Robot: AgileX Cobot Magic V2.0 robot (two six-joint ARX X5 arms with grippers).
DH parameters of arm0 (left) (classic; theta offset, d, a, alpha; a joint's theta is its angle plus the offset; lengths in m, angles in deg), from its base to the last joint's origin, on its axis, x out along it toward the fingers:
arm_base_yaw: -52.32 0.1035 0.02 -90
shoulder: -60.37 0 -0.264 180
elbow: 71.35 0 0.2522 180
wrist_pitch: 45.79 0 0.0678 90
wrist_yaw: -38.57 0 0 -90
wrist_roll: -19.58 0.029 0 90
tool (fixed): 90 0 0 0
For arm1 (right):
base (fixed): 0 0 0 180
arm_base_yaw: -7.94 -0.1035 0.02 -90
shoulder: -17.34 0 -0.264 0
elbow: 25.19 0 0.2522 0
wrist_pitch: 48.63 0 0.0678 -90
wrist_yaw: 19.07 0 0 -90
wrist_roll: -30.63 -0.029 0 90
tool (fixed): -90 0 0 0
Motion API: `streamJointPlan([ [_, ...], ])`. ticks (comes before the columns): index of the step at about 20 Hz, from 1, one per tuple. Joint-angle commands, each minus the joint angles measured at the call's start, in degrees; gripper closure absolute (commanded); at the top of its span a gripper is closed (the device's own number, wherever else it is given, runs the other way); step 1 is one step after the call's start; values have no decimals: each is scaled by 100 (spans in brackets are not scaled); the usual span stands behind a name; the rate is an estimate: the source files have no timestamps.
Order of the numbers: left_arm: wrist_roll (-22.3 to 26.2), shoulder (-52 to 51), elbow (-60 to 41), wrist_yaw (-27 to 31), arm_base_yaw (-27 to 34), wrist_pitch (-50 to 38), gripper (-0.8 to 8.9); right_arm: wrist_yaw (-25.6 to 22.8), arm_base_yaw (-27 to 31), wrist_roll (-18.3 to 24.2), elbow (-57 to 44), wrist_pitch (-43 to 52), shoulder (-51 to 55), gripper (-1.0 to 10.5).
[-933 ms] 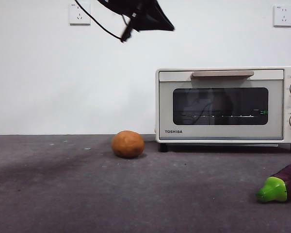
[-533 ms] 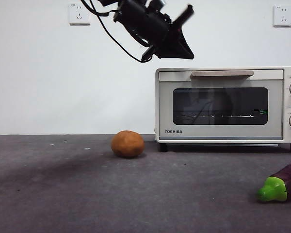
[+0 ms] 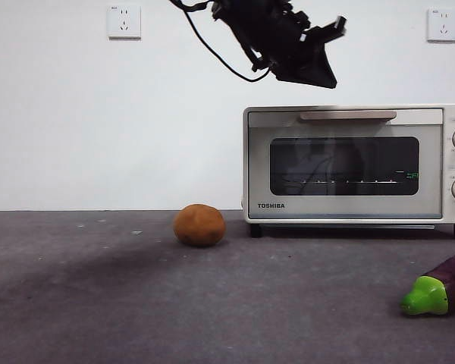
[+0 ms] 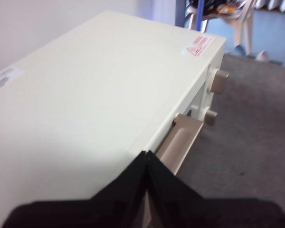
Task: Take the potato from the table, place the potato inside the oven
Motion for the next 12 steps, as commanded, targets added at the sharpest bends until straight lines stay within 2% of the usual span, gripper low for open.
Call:
streamJointPlan([
  [1,400,175,20,262,-33,24,821,22,-7,66,15,-20,24,946],
  [4,461,229,20,483,-66,79,821,22,-7,68,15,-55,24,946],
  [12,706,264,20,487,-2,420,821,22,-7,129,15,-55,24,946],
])
